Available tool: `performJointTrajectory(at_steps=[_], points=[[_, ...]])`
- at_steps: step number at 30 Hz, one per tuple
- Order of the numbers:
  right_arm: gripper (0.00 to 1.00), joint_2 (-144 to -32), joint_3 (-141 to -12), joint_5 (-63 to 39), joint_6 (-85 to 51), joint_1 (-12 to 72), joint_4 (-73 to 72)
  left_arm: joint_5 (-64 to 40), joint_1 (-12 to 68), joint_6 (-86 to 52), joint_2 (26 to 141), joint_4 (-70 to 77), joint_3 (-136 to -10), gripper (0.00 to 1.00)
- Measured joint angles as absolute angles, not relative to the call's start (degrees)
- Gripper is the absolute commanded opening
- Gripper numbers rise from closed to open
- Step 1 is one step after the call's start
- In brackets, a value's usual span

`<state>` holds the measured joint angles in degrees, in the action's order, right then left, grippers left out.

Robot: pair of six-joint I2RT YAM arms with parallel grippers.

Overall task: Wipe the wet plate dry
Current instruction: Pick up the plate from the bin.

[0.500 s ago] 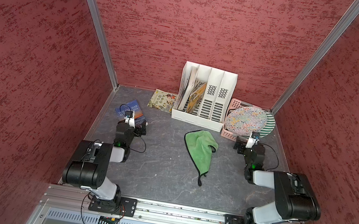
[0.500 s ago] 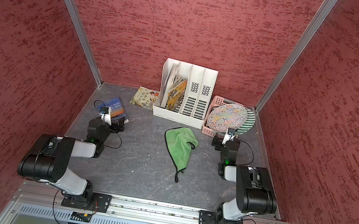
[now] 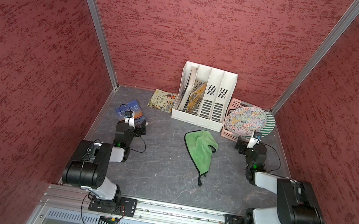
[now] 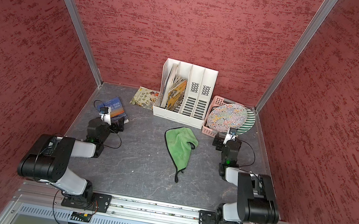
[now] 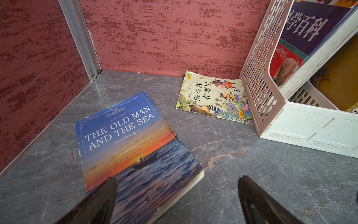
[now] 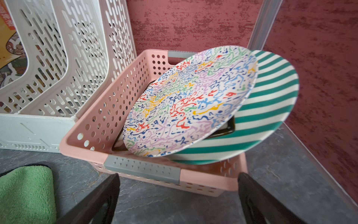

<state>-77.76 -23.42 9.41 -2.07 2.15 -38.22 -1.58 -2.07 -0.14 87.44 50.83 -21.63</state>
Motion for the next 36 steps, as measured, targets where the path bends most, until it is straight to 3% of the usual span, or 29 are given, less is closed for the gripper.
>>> performJointTrajectory(at_steps=[5, 9, 17, 21, 29, 36], points=[[0.99, -62.11, -36.29, 11.4, -12.43, 2.15, -14.7, -1.65, -2.09, -0.14, 87.44, 50.83, -21.63, 1.0], [0.98, -58.89, -51.35, 8.49, -23.09, 2.15, 4.69, -0.97, -2.07, -0.38, 85.67, 44.42, -23.42, 1.0], [0.97, -72.12, -76.86, -4.19, -30.09, 2.15, 33.47, 8.73, 2.02, -13.63, 59.61, 9.58, -40.99, 1.0], [0.96, -81.14, -89.1, -7.79, -29.89, 2.15, 43.51, 9.19, 8.93, -23.42, 54.72, -2.35, -48.31, 1.0], [0.97, -96.51, -100.44, -7.22, -28.01, -0.1, 50.17, 3.73, 25.8, -33.12, 67.42, -15.99, -52.71, 1.0], [0.97, -110.26, -110.0, -10.17, -28.08, -10.22, 50.98, -0.23, 29.54, -33.19, 73.45, -19.11, -56.62, 1.0]])
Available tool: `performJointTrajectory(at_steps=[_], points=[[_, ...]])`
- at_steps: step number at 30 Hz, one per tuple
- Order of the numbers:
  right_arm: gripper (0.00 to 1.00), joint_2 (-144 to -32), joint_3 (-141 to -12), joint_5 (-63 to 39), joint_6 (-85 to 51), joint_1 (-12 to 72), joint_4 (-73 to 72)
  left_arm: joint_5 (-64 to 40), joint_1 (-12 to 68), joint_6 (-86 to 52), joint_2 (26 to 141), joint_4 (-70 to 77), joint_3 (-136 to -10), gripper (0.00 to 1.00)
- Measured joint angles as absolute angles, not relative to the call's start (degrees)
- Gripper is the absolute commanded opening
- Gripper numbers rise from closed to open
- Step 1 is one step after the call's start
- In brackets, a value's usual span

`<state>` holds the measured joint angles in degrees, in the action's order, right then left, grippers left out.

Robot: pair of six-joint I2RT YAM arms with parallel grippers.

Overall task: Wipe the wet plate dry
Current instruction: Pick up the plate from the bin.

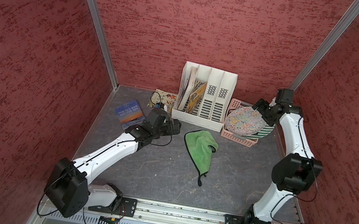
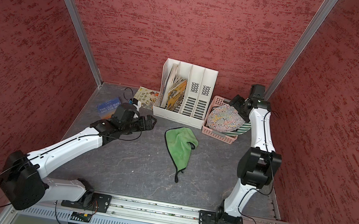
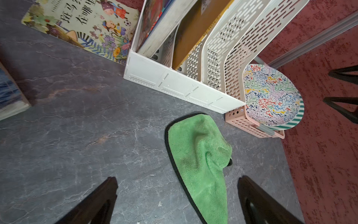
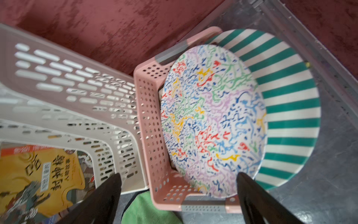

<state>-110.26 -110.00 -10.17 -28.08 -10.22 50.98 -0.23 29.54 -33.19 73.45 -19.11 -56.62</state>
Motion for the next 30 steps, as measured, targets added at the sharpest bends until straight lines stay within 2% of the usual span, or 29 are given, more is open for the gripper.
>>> performJointTrajectory(at_steps=[9, 12, 17, 21, 24, 26, 28, 30], points=[[0.98, -120.51, -117.58, -11.88, -26.65, -16.12, 53.43, -2.66, 29.58, -32.51, 73.45, -20.18, -57.01, 1.0], [0.94, -122.32, -118.15, -13.45, -26.06, -16.86, 53.71, -2.68, 29.58, -32.53, 73.45, -20.23, -57.01, 1.0], [0.69, -125.51, -118.67, -16.84, -25.26, -17.41, 53.47, -2.68, 29.58, -32.53, 73.45, -20.62, -56.99, 1.0], [0.42, -127.68, -119.5, -19.42, -24.21, -17.5, 53.3, -2.7, 29.58, -32.53, 73.45, -20.71, -56.97, 1.0], [0.33, -127.94, -119.5, -20.82, -23.97, -17.76, 53.12, -2.72, 29.58, -32.58, 73.45, -20.82, -56.75, 1.0], [0.16, -127.72, -119.48, -21.5, -23.66, -17.76, 52.53, -2.74, 29.58, -32.6, 73.45, -20.86, -56.42, 1.0], [0.04, -126.98, -118.52, -23.4, -22.96, -18.04, 50.43, -2.79, 29.58, -32.62, 73.49, -20.95, -56.12, 1.0], [0.0, -124.92, -117.1, -26.46, -23.03, -18.2, 47.57, -2.92, 29.58, -32.64, 73.71, -20.97, -56.03, 1.0]])
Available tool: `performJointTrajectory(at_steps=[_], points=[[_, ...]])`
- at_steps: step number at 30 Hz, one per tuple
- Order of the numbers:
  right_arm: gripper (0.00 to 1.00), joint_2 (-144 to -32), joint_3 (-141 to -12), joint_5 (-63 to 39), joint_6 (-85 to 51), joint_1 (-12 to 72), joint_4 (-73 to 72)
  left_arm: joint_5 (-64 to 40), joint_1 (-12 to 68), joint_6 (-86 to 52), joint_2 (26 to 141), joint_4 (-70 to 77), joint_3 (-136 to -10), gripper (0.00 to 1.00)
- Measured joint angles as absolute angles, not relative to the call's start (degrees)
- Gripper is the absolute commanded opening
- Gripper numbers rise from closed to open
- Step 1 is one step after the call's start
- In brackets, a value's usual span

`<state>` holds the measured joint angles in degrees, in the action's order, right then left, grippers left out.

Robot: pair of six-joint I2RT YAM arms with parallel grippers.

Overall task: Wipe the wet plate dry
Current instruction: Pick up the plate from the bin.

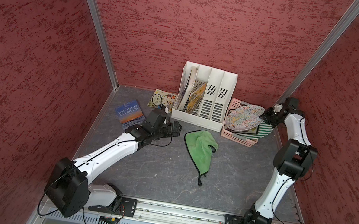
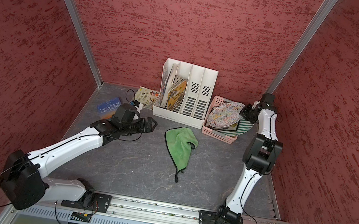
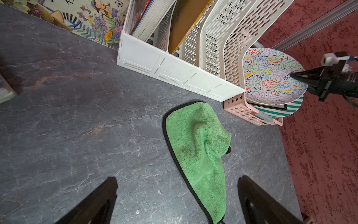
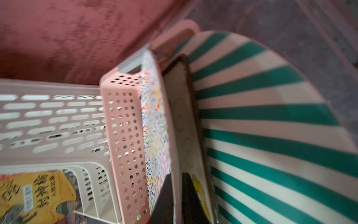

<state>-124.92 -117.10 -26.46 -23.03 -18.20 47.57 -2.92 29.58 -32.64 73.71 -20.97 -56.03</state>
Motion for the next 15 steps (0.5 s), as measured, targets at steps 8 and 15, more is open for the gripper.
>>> performJointTrajectory(at_steps=[8, 15], points=[[0.0, -122.96, -112.49, -28.21, -24.36, -18.22, 42.92, -4.8, 29.65, -32.62, 76.66, -20.78, -56.21, 1.0], [0.0, -108.53, -101.03, -27.07, -29.74, -17.43, 32.05, -1.52, 34.98, -31.35, 82.7, -21.32, -62.0, 1.0]])
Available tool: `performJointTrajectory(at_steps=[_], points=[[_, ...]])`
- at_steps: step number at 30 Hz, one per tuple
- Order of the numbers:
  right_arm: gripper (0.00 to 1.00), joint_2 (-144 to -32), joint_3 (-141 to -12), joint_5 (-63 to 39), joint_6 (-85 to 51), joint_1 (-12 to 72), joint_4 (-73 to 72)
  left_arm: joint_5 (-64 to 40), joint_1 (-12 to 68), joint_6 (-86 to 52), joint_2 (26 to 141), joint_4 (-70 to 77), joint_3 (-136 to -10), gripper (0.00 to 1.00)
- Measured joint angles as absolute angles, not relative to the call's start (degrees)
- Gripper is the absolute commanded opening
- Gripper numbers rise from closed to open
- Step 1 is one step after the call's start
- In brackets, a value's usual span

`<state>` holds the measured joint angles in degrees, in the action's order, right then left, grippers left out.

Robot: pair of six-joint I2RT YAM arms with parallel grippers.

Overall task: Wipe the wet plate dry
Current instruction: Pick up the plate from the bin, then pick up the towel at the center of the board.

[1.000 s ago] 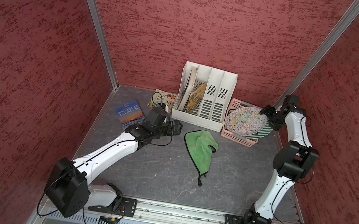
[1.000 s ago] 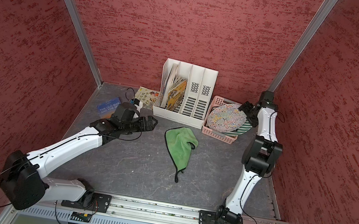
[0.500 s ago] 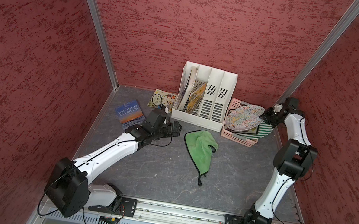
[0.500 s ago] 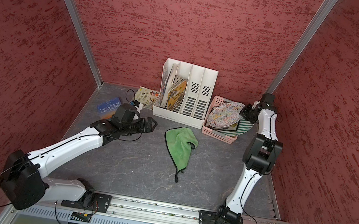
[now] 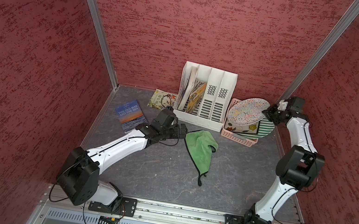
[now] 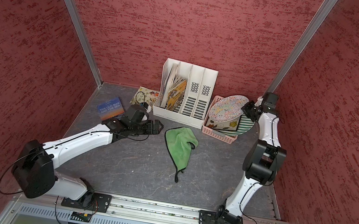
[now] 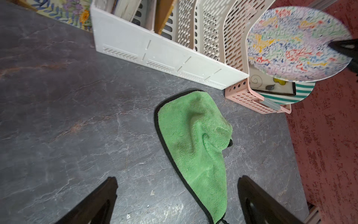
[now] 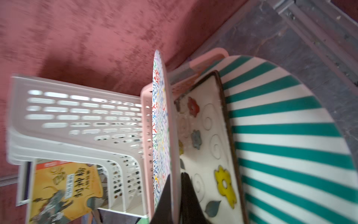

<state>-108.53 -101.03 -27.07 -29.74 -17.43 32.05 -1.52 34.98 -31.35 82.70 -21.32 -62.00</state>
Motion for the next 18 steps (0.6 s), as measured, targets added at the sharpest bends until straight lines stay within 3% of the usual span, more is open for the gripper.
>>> performJointTrajectory(at_steps=[8, 14, 16, 18], points=[[0.0, -80.66, -83.26, -26.22, -36.6, -13.45, 18.37, 5.48, 44.95, -25.19, 109.36, -25.89, -88.16, 0.95], [0.0, -71.61, -77.43, -24.75, -36.93, -8.71, 23.07, 10.66, 48.84, -26.11, 128.16, -36.1, -105.6, 0.93], [0.0, -70.19, -76.69, -24.05, -36.6, -8.12, 25.47, 10.37, 48.86, -26.68, 131.85, -38.79, -108.31, 0.8], [0.0, -68.95, -76.09, -23.27, -36.18, -8.1, 27.88, 9.34, 48.53, -27.16, 134.23, -40.49, -109.51, 0.48]])
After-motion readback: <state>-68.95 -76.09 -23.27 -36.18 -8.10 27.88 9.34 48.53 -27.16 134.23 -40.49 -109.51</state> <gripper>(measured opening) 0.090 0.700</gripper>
